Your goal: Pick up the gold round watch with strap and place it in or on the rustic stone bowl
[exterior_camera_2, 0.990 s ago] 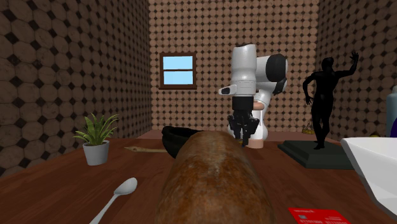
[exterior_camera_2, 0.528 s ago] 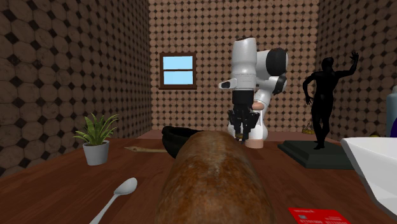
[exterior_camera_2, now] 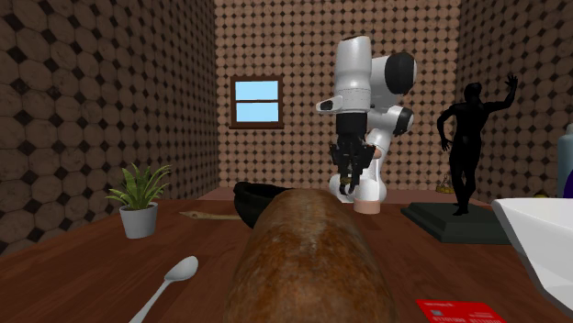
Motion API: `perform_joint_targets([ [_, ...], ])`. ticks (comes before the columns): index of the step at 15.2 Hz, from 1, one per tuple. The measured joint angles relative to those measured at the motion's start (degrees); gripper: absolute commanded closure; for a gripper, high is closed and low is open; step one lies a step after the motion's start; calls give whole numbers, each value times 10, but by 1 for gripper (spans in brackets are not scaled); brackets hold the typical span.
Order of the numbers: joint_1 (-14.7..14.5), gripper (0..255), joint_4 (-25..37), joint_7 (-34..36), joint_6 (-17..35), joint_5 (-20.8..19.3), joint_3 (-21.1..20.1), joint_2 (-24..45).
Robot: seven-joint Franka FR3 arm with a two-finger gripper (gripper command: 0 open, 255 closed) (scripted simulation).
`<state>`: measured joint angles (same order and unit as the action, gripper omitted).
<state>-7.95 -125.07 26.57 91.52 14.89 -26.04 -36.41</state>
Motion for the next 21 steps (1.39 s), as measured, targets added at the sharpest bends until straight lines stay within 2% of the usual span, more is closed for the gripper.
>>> perform_joint_targets([
  [21,18,255,207,14,-144,-28,15,65],
])
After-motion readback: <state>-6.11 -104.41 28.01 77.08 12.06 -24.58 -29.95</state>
